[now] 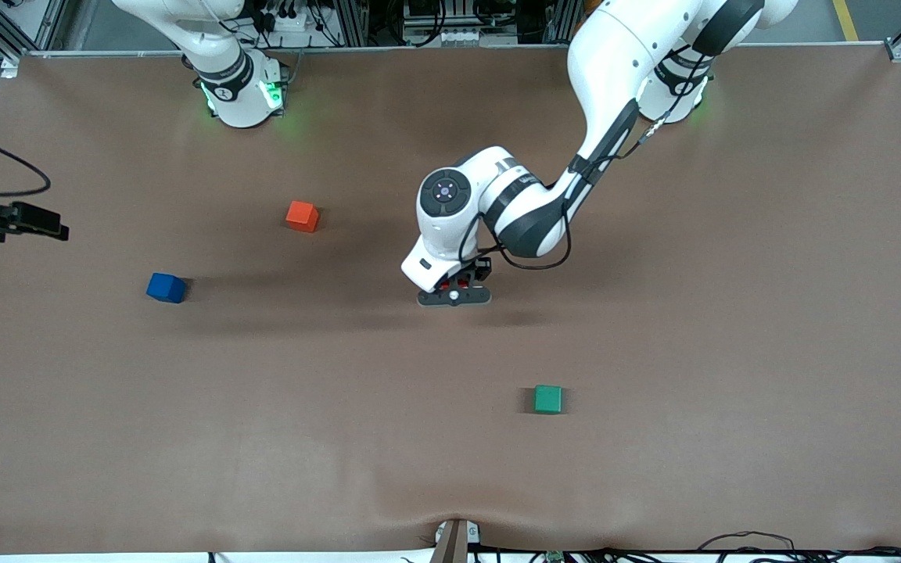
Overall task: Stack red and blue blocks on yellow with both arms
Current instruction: 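Carry the red cube with the left gripper above the yellow cube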
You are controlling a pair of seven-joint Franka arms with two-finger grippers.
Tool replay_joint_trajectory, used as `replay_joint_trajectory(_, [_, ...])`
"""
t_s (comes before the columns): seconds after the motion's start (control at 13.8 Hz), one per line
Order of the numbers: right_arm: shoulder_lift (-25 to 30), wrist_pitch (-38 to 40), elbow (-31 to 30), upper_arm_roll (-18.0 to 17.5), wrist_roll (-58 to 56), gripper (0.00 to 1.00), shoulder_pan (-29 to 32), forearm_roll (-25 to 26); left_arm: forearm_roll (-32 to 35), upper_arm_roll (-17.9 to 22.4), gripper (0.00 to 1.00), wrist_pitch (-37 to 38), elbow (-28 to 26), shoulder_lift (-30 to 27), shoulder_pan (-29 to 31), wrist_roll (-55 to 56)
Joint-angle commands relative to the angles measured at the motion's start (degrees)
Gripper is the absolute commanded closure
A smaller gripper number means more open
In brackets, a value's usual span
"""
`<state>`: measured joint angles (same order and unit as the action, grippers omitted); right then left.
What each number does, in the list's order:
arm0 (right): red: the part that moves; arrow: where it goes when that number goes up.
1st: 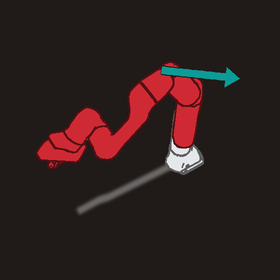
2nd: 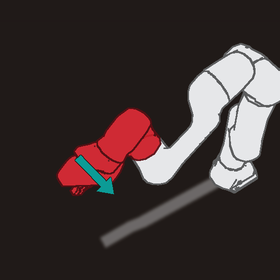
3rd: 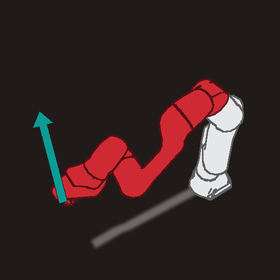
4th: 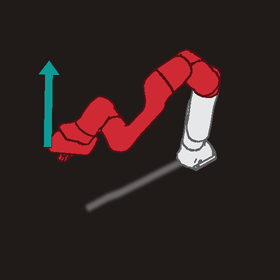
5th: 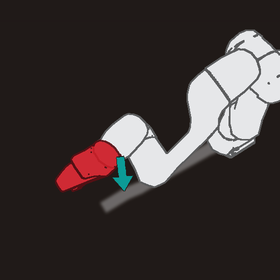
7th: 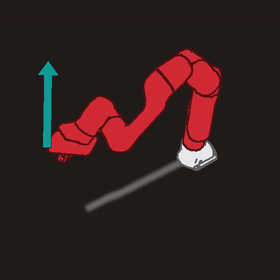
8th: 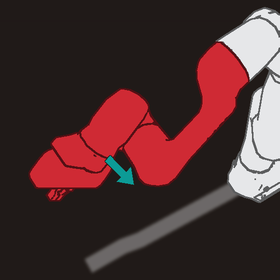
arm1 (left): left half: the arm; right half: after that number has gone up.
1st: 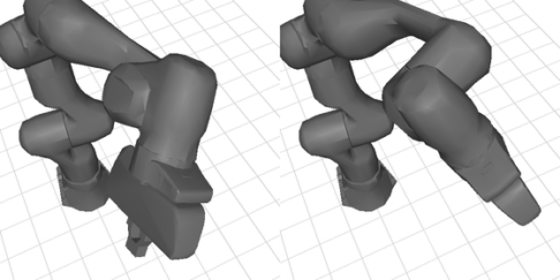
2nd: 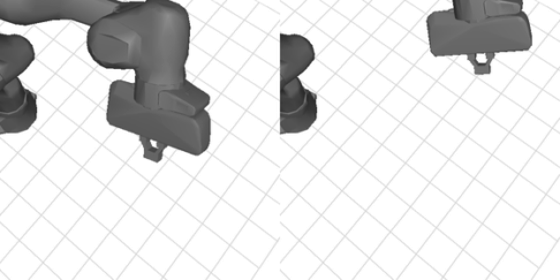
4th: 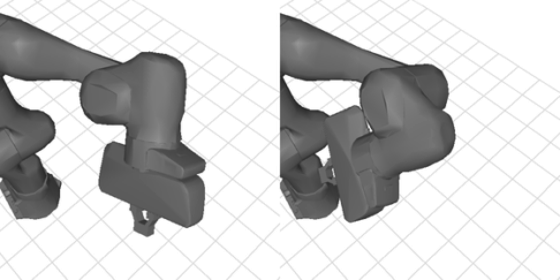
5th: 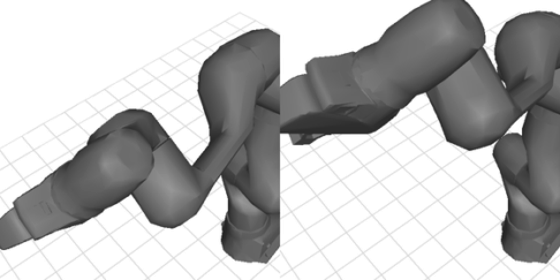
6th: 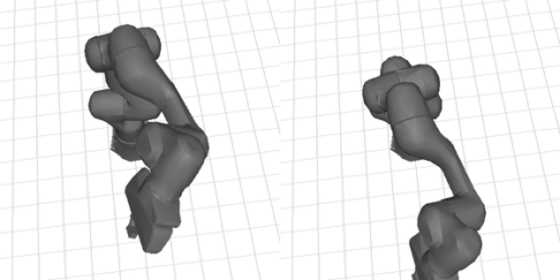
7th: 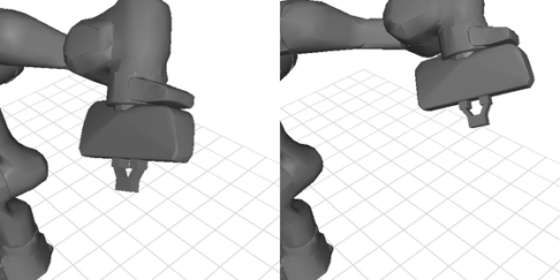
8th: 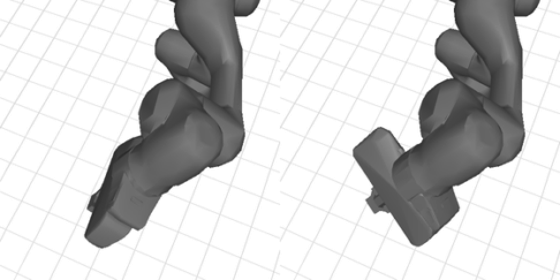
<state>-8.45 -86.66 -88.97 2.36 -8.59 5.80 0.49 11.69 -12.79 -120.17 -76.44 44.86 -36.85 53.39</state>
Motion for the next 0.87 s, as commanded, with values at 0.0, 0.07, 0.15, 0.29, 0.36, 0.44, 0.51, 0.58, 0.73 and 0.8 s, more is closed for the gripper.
replay_joint_trajectory(0.0, [-1.21, 0.44, 1.60, -0.51, -0.02, 0.00, 1.49, 0.83, -0.62, 0.57, 1.00, 1.34, 2.26, 1.19, -0.77, -3.72])
replay_joint_trajectory(0.07, [-1.22, 0.44, 1.52, -0.51, -0.11, 0.00, 1.58, 0.83, -0.62, 0.57, 1.00, 1.00, 2.26, 1.54, -0.77, -4.52])
replay_joint_trajectory(0.15, [-1.22, 0.44, 1.43, -0.51, 0.24, 0.00, 1.67, 0.65, -0.62, 0.57, 1.00, 0.90, 2.34, 1.63, -0.77, -4.87])
replay_joint_trajectory(0.29, [-2.09, -0.96, -0.14, -0.51, 0.41, 0.00, 2.37, -0.40, -0.70, 0.40, 1.00, 0.64, 2.34, 1.98, -0.86, -4.97])
replay_joint_trajectory(0.36, [-2.09, -2.71, -1.89, -0.51, 0.68, 0.00, 2.11, -0.40, -0.88, 0.40, 1.00, 0.64, 2.34, 2.33, -0.86, -4.97])
replay_joint_trajectory(0.44, [-2.18, -4.55, -4.17, -0.51, 0.77, 0.00, 2.19, -0.40, -0.88, 0.40, 1.00, 0.64, 2.34, 2.51, -0.94, -5.14])
replay_joint_trajectory(0.51, [-2.18, -7.36, -7.42, -0.51, 0.77, 0.00, 2.54, -0.40, -0.97, 0.40, 1.00, 0.64, 2.34, 2.51, -1.29, -5.75])
replay_joint_trajectory(0.58, [-2.18, -10.60, -10.32, -0.51, 0.77, 0.00, 3.07, -0.40, -0.97, 0.40, 1.00, 0.64, 2.34, 2.51, -1.38, -6.02])
replay_joint_trajectory(0.73, [-2.36, -15.62, -14.90, -0.60, 0.77, 0.00, 3.95, -1.62, -1.05, 0.40, 1.00, 0.64, 2.43, 2.51, -1.47, -6.02])
replay_joint_trajectory(0.8, [-2.97, -18.26, -17.44, -0.60, 0.77, 0.00, 4.21, -3.81, -1.06, 0.31, 1.00, 0.64, 2.43, 2.51, -1.47, -6.02])
